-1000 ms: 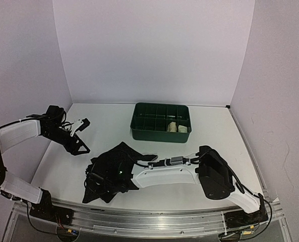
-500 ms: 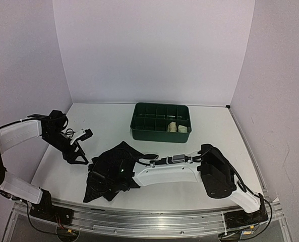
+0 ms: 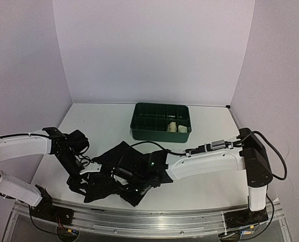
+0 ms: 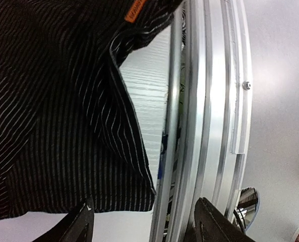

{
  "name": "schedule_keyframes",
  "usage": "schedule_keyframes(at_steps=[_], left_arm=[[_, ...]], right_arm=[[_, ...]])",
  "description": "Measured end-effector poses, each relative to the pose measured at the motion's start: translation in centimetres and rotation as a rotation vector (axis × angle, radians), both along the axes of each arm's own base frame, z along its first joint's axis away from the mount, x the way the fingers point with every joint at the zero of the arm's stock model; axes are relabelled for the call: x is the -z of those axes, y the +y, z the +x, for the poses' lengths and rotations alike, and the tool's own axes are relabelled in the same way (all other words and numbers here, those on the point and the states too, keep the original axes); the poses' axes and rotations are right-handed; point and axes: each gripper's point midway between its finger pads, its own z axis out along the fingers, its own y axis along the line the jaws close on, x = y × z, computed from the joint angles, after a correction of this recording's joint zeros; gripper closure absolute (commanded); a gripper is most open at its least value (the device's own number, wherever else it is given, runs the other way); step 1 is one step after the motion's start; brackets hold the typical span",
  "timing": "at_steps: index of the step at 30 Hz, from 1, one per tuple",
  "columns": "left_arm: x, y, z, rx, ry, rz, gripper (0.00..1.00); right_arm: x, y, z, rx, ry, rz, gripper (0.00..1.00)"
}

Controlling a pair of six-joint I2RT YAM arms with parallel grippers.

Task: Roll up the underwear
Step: Flatten out the underwear at the center of the board.

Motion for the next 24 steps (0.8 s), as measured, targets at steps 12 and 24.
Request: schedule_keyframes(at_steps=[12,24], left_arm=[[3.5,1.6,-1.5,0.226,-0.144,0.092,0.32],[6.3,-0.9,0.3,0.384,-0.296,0.116,0.33]], right_arm=[[1.5,-4.5,0.3,-0.040,-0.020,-0.071,1.00],[2.7,-5.4,3.5,0.074,0.038,-0.034,1.00]])
